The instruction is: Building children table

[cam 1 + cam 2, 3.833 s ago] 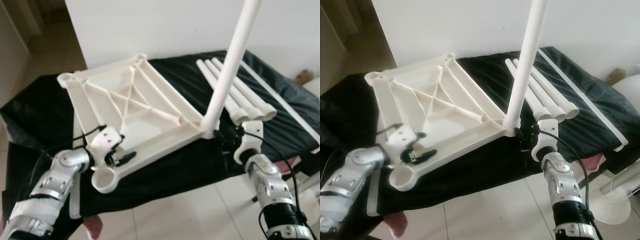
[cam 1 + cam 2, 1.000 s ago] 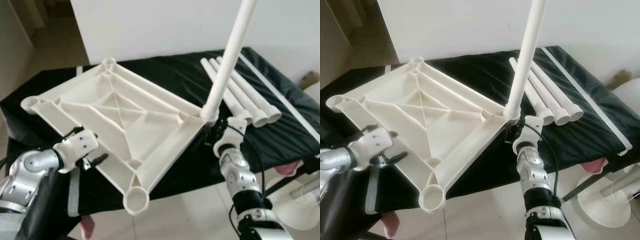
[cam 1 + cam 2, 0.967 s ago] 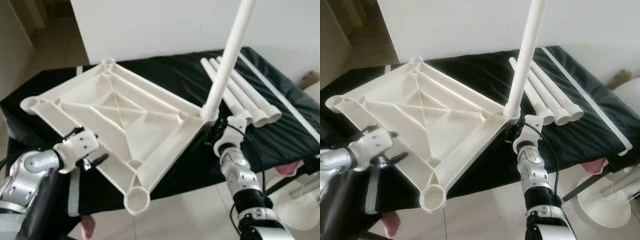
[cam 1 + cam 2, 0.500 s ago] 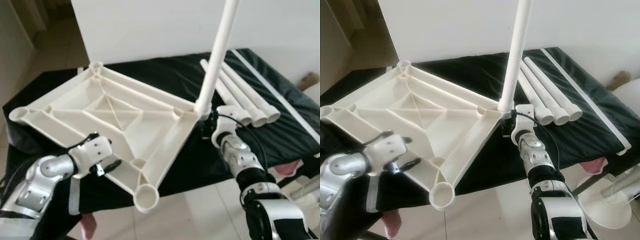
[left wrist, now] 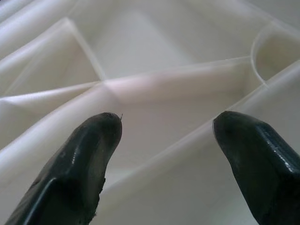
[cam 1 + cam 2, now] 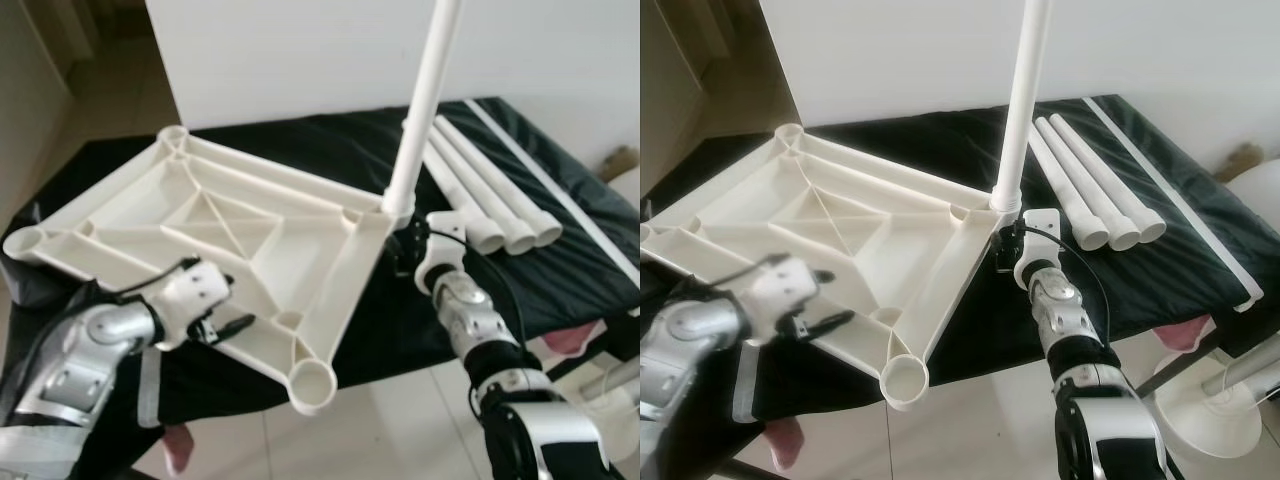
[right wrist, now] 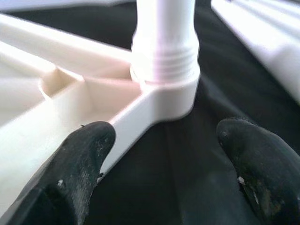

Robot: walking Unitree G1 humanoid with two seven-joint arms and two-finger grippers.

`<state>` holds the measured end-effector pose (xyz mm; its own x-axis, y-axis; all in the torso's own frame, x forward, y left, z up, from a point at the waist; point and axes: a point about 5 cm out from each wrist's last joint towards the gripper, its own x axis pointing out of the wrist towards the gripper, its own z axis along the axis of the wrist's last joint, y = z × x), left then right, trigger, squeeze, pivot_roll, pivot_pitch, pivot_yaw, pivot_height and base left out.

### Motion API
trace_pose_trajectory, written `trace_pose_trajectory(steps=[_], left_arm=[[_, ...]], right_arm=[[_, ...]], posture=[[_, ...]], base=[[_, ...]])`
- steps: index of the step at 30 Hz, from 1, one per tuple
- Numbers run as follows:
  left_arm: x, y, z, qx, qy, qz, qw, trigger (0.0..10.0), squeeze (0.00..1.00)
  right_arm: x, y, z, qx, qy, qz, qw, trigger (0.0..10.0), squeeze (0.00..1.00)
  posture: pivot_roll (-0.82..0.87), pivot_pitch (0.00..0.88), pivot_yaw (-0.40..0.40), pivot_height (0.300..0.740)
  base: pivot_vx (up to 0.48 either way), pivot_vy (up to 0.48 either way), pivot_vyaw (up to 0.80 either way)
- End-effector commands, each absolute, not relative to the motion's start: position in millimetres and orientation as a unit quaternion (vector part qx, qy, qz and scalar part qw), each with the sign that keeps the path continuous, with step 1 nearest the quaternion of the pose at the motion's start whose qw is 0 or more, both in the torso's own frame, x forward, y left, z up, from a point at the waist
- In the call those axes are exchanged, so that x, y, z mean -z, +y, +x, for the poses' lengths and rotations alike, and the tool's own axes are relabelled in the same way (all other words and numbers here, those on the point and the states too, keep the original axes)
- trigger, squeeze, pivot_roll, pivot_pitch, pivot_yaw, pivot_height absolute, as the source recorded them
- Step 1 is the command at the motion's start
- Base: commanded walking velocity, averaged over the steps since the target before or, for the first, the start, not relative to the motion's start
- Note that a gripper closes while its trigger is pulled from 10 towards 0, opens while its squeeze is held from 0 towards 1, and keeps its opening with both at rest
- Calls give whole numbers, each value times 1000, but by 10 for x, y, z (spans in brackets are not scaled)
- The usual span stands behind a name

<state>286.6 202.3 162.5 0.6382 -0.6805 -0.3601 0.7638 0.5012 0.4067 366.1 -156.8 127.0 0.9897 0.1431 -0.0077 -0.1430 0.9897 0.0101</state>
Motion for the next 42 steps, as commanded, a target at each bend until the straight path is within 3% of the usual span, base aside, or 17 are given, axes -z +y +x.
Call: trace_pose_trajectory(steps=[1,7,13,20,22,28,36,42], left_arm=[[-1725,2077,2881,414,57,243,875,10000,0],[-1885,2128,2888,404,14,144,903,10000,0],[-1860,2127,2716,454,14,119,883,10000,0],[-1736,2092,2550,503,37,126,854,10000,0],[-1621,2074,2399,545,57,159,821,10000,0],[-1513,2117,2307,567,110,166,800,10000,0],[-1497,2142,2259,574,116,199,786,10000,0],[-1392,2154,2409,548,126,249,789,10000,0]], right_arm=[[-1339,-1595,3646,-74,-25,5,997,10000,0],[-1322,-1691,3567,-64,-33,6,997,10000,0],[-1218,-1798,3467,-53,-18,11,998,10000,0],[-1168,-1825,3416,-57,-12,11,998,10000,0],[-1150,-1850,3397,-58,-9,7,998,10000,0],[-1211,-1779,3356,-106,-20,3,994,10000,0],[-1189,-1732,3250,-148,-16,-19,989,10000,0],[-1249,-1655,3197,-188,-24,-20,982,10000,0]], posture=[[91,61,-30,740],[81,69,-20,740],[75,72,-20,740],[74,71,-26,740],[76,68,-34,740],[80,64,-42,740],[85,65,-51,740],[68,52,-43,740]], base=[[0,0,0],[0,0,0],[0,0,0],[0,0,0],[0,0,0],[0,0,0],[0,0,0],[0,0,0]])
